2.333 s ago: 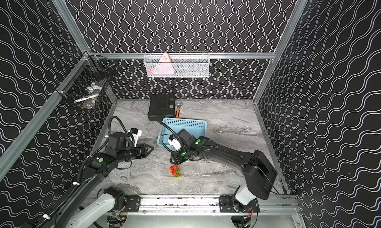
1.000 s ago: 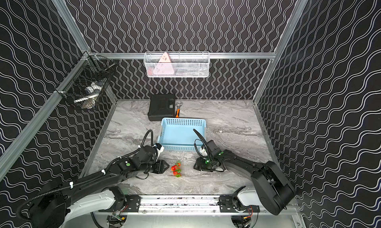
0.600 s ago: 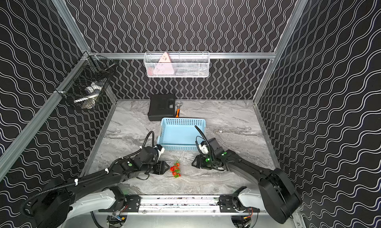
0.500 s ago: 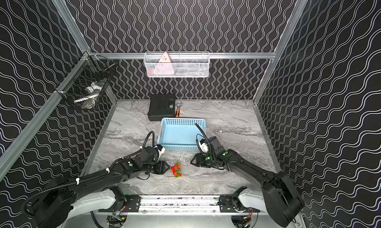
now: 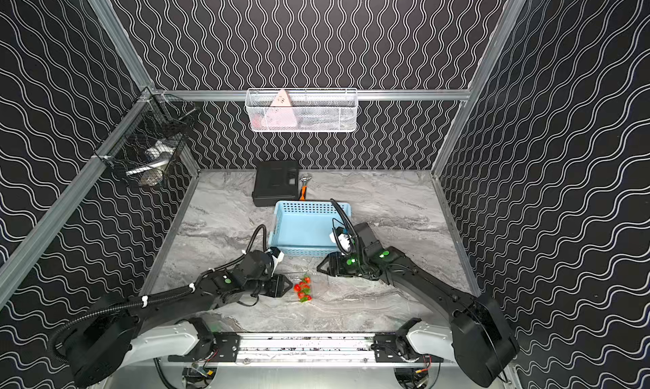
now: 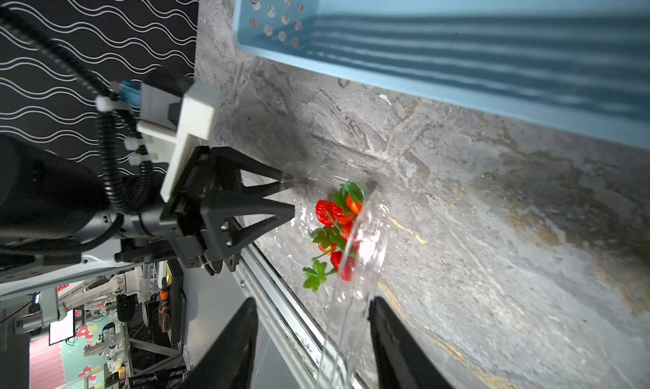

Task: Pack strawberries into containers
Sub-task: Close the packing box at the center of the board.

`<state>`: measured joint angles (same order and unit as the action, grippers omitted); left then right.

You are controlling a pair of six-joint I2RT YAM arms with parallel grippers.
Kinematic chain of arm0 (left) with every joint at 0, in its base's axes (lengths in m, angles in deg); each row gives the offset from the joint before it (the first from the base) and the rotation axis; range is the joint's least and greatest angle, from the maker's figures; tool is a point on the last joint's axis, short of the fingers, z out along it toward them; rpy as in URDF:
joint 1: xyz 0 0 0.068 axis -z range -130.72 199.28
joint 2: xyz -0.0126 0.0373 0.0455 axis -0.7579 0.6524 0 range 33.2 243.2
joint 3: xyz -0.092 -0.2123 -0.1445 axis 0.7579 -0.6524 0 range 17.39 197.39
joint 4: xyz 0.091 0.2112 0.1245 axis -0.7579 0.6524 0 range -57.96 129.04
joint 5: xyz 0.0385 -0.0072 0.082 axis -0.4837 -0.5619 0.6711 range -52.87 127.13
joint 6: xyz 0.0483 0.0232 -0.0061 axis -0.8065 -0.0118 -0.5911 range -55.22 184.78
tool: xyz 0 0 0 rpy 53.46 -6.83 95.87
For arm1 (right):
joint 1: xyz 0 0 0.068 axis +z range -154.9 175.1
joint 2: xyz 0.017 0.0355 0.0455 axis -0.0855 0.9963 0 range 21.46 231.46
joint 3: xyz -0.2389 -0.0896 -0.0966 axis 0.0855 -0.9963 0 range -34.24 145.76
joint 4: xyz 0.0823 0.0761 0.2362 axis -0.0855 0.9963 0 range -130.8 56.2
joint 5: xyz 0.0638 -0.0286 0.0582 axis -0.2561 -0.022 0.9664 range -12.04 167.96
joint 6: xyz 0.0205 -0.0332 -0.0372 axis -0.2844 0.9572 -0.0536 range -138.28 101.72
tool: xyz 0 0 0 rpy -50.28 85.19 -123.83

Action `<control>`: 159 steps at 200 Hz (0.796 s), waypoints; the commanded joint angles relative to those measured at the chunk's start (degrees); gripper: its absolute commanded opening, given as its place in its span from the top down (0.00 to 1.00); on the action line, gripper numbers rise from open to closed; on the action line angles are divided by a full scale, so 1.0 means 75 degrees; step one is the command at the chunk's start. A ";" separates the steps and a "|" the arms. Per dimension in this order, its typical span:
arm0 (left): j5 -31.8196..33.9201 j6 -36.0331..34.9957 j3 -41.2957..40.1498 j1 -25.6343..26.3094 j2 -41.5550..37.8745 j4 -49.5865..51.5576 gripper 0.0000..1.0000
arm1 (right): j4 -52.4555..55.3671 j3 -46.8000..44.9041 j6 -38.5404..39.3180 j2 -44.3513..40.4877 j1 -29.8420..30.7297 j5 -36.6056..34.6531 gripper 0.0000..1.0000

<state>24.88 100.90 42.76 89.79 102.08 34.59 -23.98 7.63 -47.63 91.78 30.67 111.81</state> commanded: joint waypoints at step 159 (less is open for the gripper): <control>-0.0452 0.0395 -0.0615 0.0001 0.0808 -0.2513 0.53 | -0.0712 0.1085 -0.0048 0.1583 0.1295 -0.0396 0.48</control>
<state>22.32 102.56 38.67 89.79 106.98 21.87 -29.82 15.30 -47.80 103.50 39.28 109.71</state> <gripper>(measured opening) 0.468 0.522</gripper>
